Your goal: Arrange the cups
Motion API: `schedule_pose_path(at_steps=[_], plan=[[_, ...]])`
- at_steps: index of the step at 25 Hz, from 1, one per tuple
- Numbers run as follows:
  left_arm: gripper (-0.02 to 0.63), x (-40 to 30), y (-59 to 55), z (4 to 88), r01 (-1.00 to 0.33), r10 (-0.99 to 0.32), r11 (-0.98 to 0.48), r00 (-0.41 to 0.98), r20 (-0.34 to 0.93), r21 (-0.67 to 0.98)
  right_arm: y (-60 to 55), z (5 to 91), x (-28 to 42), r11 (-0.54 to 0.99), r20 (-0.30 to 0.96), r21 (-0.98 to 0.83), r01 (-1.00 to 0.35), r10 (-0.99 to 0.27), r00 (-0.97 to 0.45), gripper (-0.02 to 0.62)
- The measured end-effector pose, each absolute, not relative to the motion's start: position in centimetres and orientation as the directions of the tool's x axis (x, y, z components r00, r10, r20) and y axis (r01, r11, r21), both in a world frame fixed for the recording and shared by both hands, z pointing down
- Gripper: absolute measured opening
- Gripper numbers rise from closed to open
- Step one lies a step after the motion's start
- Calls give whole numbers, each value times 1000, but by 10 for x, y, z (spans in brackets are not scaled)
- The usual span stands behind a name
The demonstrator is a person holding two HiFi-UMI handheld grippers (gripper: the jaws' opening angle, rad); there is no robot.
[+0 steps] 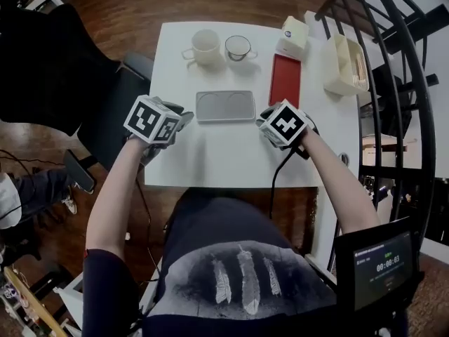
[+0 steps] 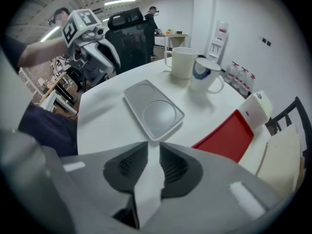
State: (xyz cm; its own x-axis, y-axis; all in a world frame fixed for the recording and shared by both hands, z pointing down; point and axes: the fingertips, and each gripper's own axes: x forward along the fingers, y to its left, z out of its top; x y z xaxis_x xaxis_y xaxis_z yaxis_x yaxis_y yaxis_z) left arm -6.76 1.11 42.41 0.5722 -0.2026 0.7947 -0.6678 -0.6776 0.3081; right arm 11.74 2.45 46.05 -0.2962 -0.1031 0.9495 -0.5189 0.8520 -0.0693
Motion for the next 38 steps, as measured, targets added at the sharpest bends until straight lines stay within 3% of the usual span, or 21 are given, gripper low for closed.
schedule_pose_path(at_steps=[3, 5, 10, 14, 15, 16, 27, 34, 38], plan=[[206, -87, -13, 419, -651, -254, -722, 565, 785, 235, 7, 450, 115, 824, 945, -28, -566, -163, -284, 100], [289, -109, -17, 418, -629, -282, -757, 562, 778, 180, 16, 453, 113, 789, 954, -12, -614, -175, -244, 114], [290, -118, -94, 430, -623, -347, -776, 555, 756, 101, -24, 462, 129, 738, 947, 42, -673, -245, -209, 115], [290, -96, -144, 461, -597, -320, -798, 531, 784, 78, -55, 489, 148, 761, 959, 17, -649, -196, -206, 115], [288, -100, -145, 461, -592, -318, -803, 517, 794, 64, -52, 490, 143, 773, 962, 20, -635, -187, -197, 84], [288, -106, -142, 460, -593, -319, -804, 505, 802, 54, -46, 489, 136, 784, 966, 24, -621, -179, -188, 5], [288, -100, -137, 466, -545, -257, -837, 467, 846, 48, -54, 510, 104, 893, 984, 2, -450, -83, -159, 5], [287, -98, -139, 466, -450, -167, -891, 450, 877, 62, -63, 516, 98, 906, 989, -12, -424, -52, -139, 5], [230, -95, -141, 473, -376, -149, -926, 422, 894, 24, -66, 524, 101, 909, 992, -13, -417, -41, -120, 5]])
